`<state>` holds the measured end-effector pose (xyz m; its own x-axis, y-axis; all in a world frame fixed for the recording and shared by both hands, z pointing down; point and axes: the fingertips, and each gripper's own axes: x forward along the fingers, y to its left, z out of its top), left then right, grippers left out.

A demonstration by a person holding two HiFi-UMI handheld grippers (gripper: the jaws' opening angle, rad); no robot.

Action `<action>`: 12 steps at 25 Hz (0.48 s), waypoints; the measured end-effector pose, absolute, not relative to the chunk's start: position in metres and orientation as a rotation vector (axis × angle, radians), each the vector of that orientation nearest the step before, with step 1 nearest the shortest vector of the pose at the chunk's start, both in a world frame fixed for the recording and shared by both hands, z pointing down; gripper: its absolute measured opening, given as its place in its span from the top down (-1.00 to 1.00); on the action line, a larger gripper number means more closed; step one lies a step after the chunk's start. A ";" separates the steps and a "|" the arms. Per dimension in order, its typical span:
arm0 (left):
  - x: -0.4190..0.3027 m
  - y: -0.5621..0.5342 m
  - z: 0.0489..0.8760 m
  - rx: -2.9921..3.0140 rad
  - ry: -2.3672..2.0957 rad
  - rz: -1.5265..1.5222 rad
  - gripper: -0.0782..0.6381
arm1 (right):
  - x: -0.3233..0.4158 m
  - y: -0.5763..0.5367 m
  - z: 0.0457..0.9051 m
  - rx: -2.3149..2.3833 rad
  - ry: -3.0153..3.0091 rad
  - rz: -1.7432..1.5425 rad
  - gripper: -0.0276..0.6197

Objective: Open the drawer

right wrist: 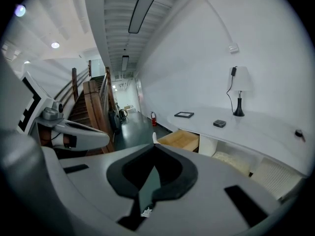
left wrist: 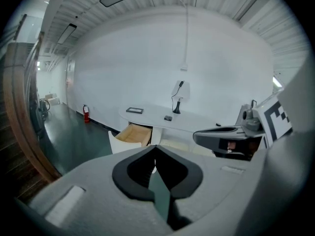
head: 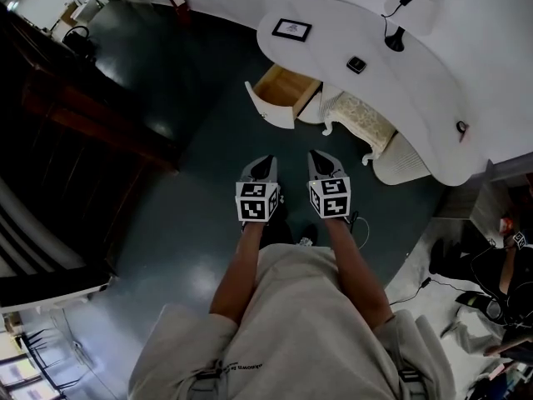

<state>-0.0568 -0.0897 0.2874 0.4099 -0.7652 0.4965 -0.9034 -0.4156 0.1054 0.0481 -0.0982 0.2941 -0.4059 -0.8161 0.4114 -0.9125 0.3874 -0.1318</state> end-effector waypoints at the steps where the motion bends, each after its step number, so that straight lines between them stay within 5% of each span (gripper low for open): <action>1: -0.055 -0.090 0.287 2.321 -1.434 0.538 0.75 | 0.047 -0.098 0.293 1.519 -2.376 0.490 0.87; 12: -0.049 -0.092 0.276 2.366 -1.456 0.494 0.75 | 0.050 -0.102 0.286 1.539 -2.399 0.492 0.87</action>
